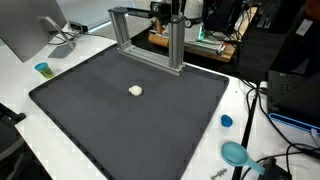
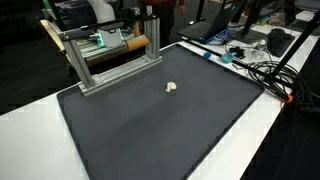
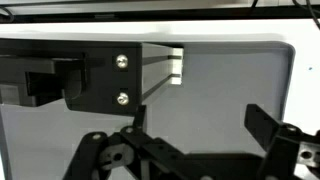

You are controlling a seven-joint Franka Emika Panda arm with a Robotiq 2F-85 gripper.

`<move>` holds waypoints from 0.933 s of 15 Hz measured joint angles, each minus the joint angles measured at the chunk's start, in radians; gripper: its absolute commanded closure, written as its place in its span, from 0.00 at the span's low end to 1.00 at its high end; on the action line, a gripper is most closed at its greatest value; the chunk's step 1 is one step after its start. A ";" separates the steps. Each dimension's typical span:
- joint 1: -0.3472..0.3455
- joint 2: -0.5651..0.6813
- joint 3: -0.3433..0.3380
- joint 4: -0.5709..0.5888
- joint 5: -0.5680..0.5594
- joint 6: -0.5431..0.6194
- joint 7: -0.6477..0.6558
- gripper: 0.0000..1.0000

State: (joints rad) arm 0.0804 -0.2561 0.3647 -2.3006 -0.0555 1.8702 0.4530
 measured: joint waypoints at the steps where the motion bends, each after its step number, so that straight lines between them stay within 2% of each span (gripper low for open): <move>1: 0.000 0.000 0.000 0.000 0.000 0.000 0.000 0.00; 6: 0.000 0.000 0.000 0.000 0.000 0.000 0.000 0.00; 9: 0.008 -0.011 -0.029 -0.006 0.001 0.008 0.000 0.00; 14: 0.009 -0.172 -0.114 -0.121 0.004 0.046 -0.016 0.00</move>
State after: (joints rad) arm 0.0889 -0.4277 0.2502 -2.4219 -0.0516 1.9161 0.4372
